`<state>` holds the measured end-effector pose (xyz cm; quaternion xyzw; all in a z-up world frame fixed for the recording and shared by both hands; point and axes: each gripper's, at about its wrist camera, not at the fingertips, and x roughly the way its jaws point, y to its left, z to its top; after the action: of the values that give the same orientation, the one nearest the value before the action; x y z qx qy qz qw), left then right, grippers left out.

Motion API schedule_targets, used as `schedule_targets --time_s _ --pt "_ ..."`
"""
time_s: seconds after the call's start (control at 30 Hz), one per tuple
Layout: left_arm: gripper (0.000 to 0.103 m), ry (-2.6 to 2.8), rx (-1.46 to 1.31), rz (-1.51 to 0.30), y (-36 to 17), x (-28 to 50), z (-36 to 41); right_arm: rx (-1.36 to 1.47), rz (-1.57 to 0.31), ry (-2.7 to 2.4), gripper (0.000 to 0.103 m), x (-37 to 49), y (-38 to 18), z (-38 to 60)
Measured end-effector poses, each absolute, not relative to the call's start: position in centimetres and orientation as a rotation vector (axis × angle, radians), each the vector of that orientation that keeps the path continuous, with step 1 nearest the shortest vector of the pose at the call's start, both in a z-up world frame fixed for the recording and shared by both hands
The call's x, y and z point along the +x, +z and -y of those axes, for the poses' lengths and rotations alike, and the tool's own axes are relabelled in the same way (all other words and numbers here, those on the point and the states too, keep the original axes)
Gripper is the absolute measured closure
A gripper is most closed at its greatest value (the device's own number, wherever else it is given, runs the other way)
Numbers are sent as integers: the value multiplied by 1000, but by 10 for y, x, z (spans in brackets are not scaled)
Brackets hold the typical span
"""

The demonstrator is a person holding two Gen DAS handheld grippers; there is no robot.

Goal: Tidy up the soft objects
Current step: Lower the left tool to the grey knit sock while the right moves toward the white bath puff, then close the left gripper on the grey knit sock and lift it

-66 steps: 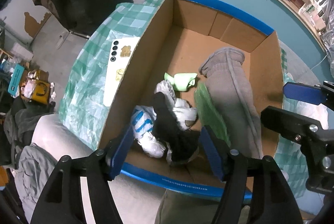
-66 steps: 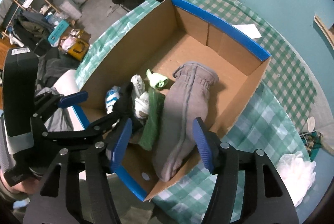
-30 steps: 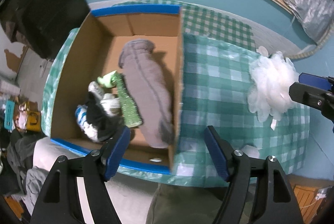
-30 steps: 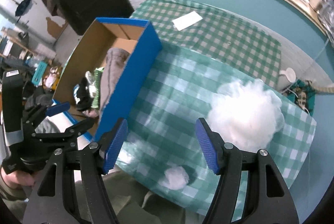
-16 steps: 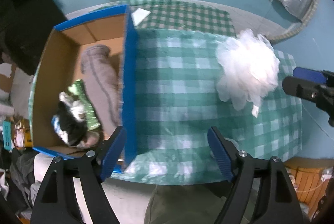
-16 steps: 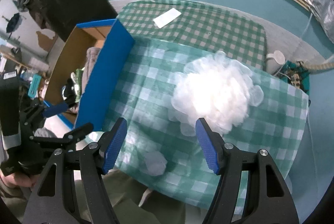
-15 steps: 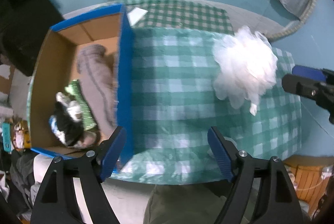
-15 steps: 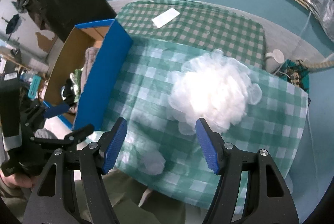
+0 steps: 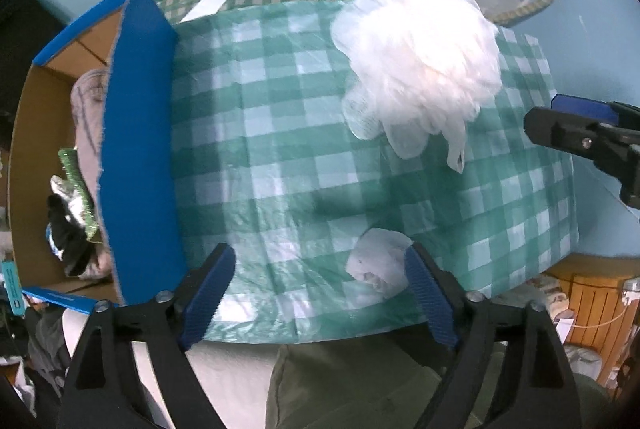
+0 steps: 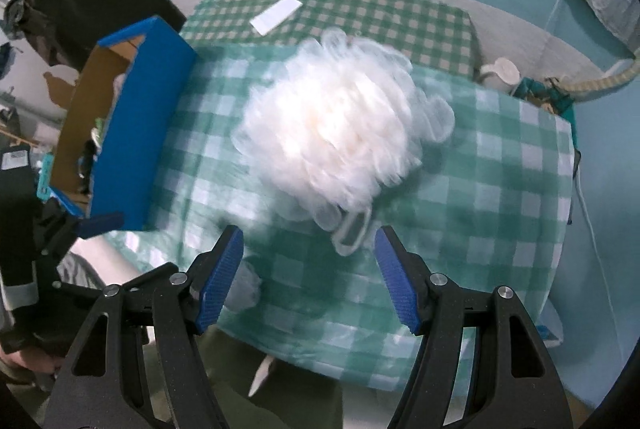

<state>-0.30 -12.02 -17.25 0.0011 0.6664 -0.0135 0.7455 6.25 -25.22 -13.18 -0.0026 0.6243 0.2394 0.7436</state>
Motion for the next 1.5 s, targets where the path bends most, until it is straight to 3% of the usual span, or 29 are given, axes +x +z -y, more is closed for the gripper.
schedule_targets --time_s 1.2,1.33,1.4,1.47,1.5 --pt "14 -42 14 -1586 -265 -9 169 -6 -1455 480 35 47 -190 282" --pt "21 -51 15 -1583 -270 -7 170 -13 -1459 481 35 49 -190 278" --pt "32 -59 20 -1580 -272 -5 172 -17 -1458 482 35 51 -189 276" --pt "51 -62 52 -1585 -274 -4 176 -17 -1455 484 35 53 -188 274" --pt "52 -59 69 -1586 -275 -2 177 -17 -1453 486 35 54 -187 273"
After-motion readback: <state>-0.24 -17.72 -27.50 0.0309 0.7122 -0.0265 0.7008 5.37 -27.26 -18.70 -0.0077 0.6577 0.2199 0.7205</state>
